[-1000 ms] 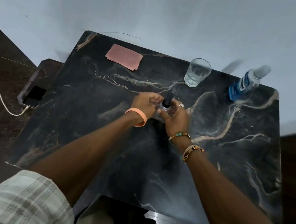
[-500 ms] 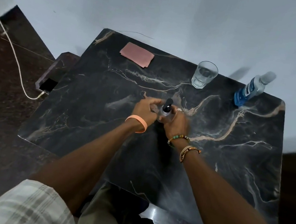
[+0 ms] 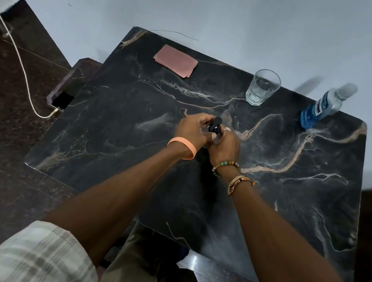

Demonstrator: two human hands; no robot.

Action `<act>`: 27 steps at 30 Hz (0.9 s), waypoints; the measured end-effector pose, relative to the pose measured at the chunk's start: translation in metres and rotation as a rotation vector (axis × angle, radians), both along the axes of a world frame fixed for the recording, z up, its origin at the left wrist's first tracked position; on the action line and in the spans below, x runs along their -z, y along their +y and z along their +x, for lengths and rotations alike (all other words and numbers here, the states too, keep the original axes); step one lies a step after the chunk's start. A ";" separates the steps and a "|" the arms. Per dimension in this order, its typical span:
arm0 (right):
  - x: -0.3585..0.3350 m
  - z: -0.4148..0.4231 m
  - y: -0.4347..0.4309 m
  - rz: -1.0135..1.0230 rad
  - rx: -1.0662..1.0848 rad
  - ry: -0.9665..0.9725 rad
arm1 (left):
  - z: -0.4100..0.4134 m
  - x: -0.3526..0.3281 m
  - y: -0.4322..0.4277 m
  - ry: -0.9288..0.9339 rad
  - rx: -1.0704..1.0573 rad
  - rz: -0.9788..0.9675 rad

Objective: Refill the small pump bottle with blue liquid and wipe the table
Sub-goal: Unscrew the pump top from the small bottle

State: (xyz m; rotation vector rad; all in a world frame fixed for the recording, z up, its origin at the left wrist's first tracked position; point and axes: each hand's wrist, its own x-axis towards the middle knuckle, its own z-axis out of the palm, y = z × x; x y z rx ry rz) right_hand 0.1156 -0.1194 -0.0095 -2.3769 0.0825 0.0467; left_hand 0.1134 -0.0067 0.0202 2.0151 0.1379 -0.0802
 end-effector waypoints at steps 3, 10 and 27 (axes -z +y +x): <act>0.003 0.002 -0.003 0.026 0.008 0.010 | 0.002 0.000 -0.001 -0.018 0.050 0.126; 0.005 0.002 -0.004 0.018 0.032 0.006 | 0.000 -0.001 -0.004 -0.101 0.087 0.186; 0.002 0.000 -0.006 0.000 0.049 0.031 | 0.003 -0.005 -0.003 -0.093 0.089 0.113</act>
